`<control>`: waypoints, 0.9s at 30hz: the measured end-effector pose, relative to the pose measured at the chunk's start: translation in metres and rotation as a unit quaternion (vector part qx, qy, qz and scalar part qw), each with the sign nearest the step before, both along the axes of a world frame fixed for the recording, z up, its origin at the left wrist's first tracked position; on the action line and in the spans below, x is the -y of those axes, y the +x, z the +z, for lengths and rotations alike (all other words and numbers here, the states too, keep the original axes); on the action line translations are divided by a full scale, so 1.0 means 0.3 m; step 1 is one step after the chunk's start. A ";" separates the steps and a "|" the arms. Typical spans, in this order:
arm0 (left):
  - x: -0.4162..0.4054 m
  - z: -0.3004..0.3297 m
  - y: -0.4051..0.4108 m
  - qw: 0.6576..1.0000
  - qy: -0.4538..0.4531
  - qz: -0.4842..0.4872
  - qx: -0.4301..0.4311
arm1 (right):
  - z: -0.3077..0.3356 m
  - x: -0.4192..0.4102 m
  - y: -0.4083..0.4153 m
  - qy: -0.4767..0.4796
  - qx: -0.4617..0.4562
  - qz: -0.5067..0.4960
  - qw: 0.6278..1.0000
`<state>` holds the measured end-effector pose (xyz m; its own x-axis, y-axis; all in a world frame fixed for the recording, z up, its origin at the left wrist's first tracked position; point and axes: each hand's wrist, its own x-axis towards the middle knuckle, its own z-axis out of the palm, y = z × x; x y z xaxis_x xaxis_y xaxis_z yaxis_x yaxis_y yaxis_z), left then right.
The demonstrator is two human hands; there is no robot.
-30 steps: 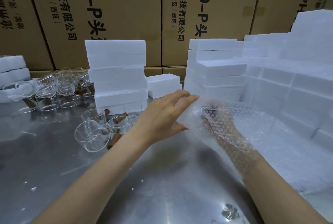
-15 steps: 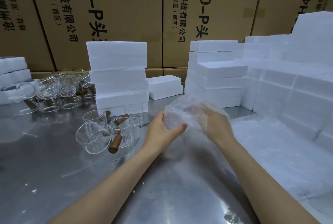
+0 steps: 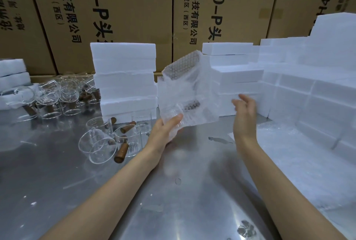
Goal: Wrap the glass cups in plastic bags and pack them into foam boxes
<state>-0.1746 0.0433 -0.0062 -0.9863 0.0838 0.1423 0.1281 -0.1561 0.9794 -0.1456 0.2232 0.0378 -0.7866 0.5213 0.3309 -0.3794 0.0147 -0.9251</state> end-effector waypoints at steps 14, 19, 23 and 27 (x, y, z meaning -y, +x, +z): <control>0.010 0.010 0.044 0.979 -0.131 -0.141 -0.064 | -0.021 0.022 0.004 0.062 0.096 0.134 0.984; -0.018 0.004 0.059 0.966 -0.182 -0.157 -0.096 | -0.032 0.026 0.006 0.151 0.041 0.130 0.979; -0.023 0.004 0.066 0.961 -0.185 -0.180 -0.101 | -0.024 0.032 -0.016 0.313 0.058 0.072 0.945; -0.025 0.012 0.078 0.957 -0.195 -0.187 -0.110 | -0.050 0.037 -0.012 0.268 0.077 0.116 0.953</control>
